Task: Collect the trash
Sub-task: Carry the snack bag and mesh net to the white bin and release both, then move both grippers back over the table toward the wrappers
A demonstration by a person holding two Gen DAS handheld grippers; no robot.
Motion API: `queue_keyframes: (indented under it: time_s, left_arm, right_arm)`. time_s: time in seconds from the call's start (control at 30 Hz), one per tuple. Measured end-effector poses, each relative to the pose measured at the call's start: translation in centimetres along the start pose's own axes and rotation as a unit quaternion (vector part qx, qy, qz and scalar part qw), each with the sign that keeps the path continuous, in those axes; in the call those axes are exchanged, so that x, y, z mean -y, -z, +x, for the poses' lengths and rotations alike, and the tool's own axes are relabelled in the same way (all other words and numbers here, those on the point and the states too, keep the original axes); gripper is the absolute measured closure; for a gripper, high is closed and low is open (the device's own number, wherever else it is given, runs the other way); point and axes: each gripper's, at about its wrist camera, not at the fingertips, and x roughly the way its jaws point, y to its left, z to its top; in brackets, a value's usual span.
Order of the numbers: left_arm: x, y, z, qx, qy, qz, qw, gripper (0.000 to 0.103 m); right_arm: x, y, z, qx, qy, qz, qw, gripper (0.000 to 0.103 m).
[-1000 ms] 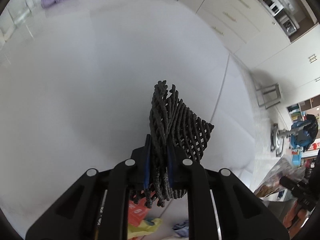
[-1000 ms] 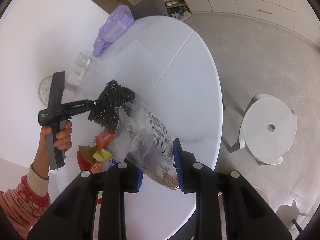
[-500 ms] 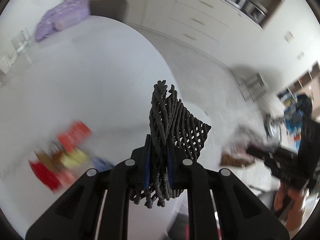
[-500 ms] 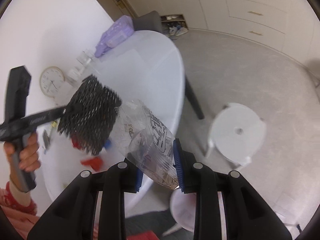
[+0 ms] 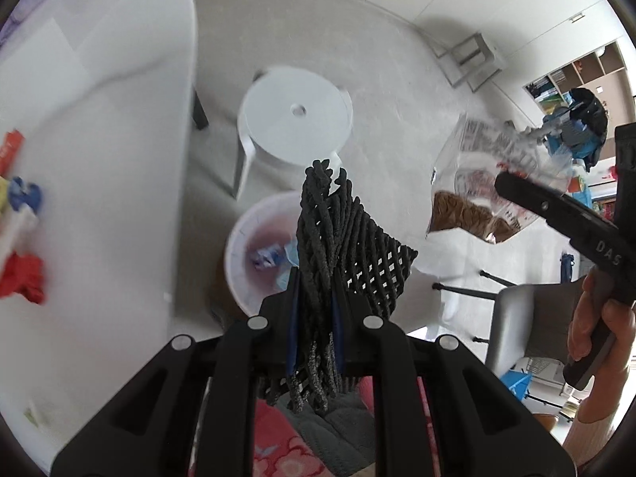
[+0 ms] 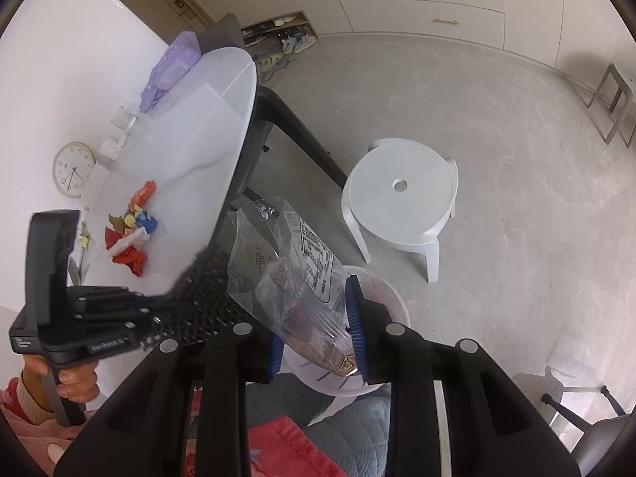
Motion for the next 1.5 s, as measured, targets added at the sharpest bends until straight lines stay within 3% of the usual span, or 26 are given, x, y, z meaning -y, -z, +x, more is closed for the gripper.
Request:
queue_keyframes:
  time_s: [0.1, 0.23, 0.47, 0.6, 0.7, 0.87, 1.07, 1.1, 1.17, 1.23, 1.33, 1.5]
  left_arm:
    - [1.1, 0.3, 0.8, -0.011, 0.004, -0.002, 0.9999, 0.087]
    - [1.4, 0.7, 0.9, -0.012, -0.011, -0.009, 0.9998, 0.055]
    - [2.6, 0.5, 0.1, 0.001, -0.015, -0.026, 0.9996, 0.043]
    - [2.5, 0.4, -1.9, 0.034, -0.03, -0.047, 0.9978, 0.023]
    - [2.5, 0.3, -4.0, 0.075, -0.055, -0.063, 0.9936, 0.014]
    - [1.9, 0.3, -6.8, 0.116, -0.087, -0.072, 0.9868, 0.01]
    - [0.8, 0.4, -7.7, 0.113, -0.087, -0.076, 0.9869, 0.008]
    - [0.5, 0.5, -7.8, 0.112, -0.087, -0.079, 0.9867, 0.008]
    - [-0.1, 0.7, -7.8, 0.112, -0.087, -0.083, 0.9864, 0.008]
    - [-0.6, 0.8, -8.1, 0.115, -0.09, -0.087, 0.9854, 0.008]
    - [-1.3, 0.9, -8.5, 0.119, -0.09, -0.091, 0.9846, 0.008]
    - [-2.1, 0.9, -8.8, 0.121, -0.09, -0.096, 0.984, 0.008]
  right_arm:
    - [0.5, 0.2, -0.2, -0.003, -0.001, -0.007, 1.0, 0.074]
    - [1.4, 0.5, -0.3, -0.006, -0.007, -0.017, 1.0, 0.074]
    - [1.6, 0.5, -0.2, -0.009, -0.014, -0.023, 1.0, 0.074]
    - [1.2, 1.2, 0.5, -0.022, -0.005, -0.033, 0.999, 0.073]
    - [0.8, 1.8, 1.6, -0.04, -0.004, -0.037, 0.998, 0.073]
    - [-0.7, 3.4, 4.2, -0.071, -0.003, -0.054, 0.996, 0.072]
    - [-2.5, 4.5, 7.1, -0.102, -0.002, -0.066, 0.993, 0.068]
    - [-2.9, 4.6, 7.5, -0.11, 0.0, -0.069, 0.992, 0.066]
    - [-3.3, 4.7, 8.0, -0.117, 0.009, -0.073, 0.99, 0.048]
    - [-3.5, 4.5, 8.1, -0.115, 0.03, -0.075, 0.99, 0.019]
    - [-3.8, 3.9, 7.9, -0.099, 0.057, -0.068, 0.991, 0.01]
    - [-3.6, 2.5, 7.3, -0.077, 0.072, -0.046, 0.993, 0.006]
